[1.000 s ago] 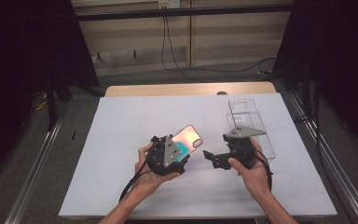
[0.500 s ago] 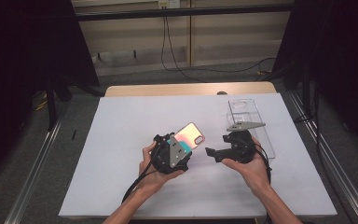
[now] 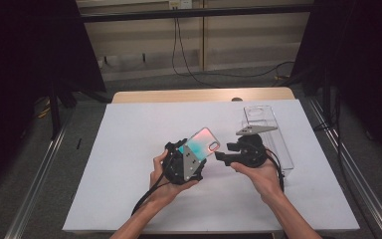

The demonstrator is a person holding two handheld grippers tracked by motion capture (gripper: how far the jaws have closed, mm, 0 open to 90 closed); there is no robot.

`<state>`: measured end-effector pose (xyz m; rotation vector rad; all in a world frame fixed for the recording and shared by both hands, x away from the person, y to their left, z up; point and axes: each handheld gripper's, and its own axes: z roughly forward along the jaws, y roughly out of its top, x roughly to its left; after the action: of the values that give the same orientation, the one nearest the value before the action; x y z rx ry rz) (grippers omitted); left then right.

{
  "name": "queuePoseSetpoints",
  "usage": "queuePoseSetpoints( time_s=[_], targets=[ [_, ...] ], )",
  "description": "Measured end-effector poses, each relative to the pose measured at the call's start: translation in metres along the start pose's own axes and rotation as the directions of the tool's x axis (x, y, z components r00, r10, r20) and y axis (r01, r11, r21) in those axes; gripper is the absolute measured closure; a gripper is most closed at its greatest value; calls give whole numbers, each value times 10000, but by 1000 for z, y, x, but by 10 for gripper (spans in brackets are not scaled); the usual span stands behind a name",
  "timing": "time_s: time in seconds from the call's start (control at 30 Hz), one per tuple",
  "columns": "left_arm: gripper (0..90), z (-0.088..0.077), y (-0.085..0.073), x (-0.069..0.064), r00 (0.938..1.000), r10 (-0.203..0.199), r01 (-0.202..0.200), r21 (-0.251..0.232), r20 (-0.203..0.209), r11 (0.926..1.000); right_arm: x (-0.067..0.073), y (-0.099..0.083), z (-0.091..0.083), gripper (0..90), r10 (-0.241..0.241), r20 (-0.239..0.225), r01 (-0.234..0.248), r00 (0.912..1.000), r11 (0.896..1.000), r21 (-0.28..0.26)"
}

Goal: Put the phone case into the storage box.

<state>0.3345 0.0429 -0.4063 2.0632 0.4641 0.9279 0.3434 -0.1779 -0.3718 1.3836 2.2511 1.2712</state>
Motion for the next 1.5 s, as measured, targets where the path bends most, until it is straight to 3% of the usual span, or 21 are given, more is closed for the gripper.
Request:
queuePoseSetpoints(
  time_s=[0.17, 0.43, 0.63, 1.13, 1.27, 1.33, 1.5],
  targets=[
    [167, 2, 1, -1, 9998, 95, -97, -104, -152, 9999, -2, 4, 2, 542, 435, -13, -435, 9991, 9990, 23],
    [167, 3, 2, -5, 9985, 328, -337, -206, -439, 9992, -1, 8, 5, 610, 781, -5, -780, 9969, 9966, 270],
    [166, 4, 2, -9, 9981, 484, -490, -138, -386, 9987, -4, 9, 11, 651, 1280, -234, -1267, 9915, 9907, 500],
    [167, 6, 1, -13, 9953, 795, -803, -119, -546, 9967, -7, 9, 17, 639, 2174, -517, -2133, 9747, 9741, 749],
    [167, 8, -1, -13, 9951, 783, -786, -29, -604, 9969, -9, 8, 20, 661, 2669, -632, -2616, 9616, 9617, 817],
    [167, 8, -2, -12, 9957, 712, -713, -3, -595, 9975, -10, 8, 22, 677, 3027, -740, -2970, 9502, 9517, 782],
    [170, 10, -6, -10, 9960, 611, -606, 92, -659, 9981, -9, 9, 25, 743, 3409, -944, -3353, 9354, 9395, 707]
  ],
)
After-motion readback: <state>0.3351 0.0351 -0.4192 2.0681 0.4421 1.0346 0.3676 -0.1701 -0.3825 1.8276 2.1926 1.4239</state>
